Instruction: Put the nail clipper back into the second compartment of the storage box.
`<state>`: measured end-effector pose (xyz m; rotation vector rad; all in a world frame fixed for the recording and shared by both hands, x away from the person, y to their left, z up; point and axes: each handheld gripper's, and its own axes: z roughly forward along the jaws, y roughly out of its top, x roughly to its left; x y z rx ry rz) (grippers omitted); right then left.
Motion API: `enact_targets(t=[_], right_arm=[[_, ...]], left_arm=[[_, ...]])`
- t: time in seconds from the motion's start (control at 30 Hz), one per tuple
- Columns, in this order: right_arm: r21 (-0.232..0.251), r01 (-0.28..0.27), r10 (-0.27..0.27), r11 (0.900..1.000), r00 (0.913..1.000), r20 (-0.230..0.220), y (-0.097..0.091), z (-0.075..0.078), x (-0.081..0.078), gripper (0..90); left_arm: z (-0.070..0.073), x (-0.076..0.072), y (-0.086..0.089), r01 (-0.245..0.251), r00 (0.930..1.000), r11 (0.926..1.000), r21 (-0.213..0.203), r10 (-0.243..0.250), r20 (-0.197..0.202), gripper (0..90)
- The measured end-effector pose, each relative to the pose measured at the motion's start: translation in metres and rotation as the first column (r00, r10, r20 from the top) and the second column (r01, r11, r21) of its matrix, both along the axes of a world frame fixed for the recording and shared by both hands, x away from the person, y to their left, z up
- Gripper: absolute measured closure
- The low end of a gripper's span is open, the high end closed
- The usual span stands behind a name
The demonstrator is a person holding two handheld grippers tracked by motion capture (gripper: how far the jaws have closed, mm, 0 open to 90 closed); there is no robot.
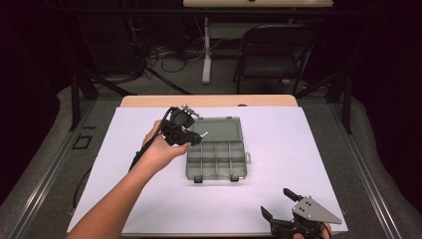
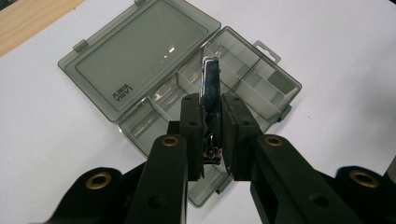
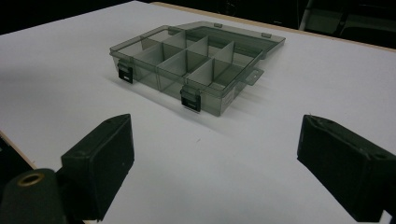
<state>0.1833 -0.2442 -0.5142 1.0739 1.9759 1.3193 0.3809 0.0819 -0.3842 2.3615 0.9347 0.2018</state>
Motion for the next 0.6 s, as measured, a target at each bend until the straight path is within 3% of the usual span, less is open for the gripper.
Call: enact_targets(t=[0.6], right_arm=[[-0.001, -0.002, 0.002, 1.0000, 1.0000, -0.002, -0.001, 0.000, 0.000, 10.9]], left_arm=[[-0.015, 0.021, -0.026, 0.003, 0.9991, 0.9988, 0.049, -0.001, -0.042, 79.5]])
